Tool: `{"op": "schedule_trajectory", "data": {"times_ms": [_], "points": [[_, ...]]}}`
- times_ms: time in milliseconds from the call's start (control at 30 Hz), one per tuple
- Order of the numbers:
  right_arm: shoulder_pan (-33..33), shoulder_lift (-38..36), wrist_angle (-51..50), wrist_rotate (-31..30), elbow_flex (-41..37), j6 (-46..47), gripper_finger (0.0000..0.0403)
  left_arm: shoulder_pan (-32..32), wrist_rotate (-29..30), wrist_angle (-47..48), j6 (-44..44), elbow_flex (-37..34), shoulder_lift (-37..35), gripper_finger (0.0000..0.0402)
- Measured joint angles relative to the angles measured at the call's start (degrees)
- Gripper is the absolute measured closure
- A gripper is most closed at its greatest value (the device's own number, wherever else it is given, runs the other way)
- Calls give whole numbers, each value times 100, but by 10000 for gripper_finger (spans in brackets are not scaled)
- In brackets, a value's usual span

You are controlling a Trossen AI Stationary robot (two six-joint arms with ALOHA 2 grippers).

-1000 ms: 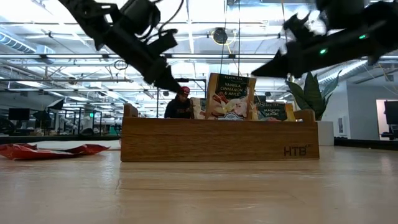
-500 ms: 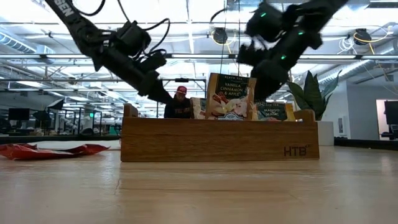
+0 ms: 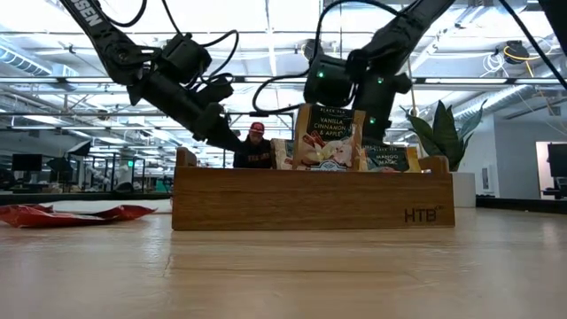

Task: Pick & Place Tea
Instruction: Put the yellow tea bag into the right section of the wooden organizer

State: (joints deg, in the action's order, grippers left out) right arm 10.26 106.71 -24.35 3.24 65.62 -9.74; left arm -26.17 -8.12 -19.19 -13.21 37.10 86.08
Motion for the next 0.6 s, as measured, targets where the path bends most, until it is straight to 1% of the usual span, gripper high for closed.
{"op": "schedule_trajectory", "data": {"times_ms": [100, 233, 367, 500, 533, 600], "points": [[70, 139, -208, -3, 23, -44, 178, 4, -2, 18, 0, 0, 0, 330], [138, 225, -565, -38, 17, 40, 213, 2, 4, 134, 0, 0, 0, 330], [181, 226, -720, -197, 12, 151, 277, 2, 4, 156, 24, 0, 0, 330], [169, 228, -679, -184, 5, 2, 368, 2, 5, 178, 92, 0, 0, 330], [139, 226, -609, -181, 1, -76, 384, 2, 7, 187, 123, 0, 0, 330], [60, 226, -379, -235, 1, -172, 392, 2, 7, 190, 139, 0, 0, 330]]}}
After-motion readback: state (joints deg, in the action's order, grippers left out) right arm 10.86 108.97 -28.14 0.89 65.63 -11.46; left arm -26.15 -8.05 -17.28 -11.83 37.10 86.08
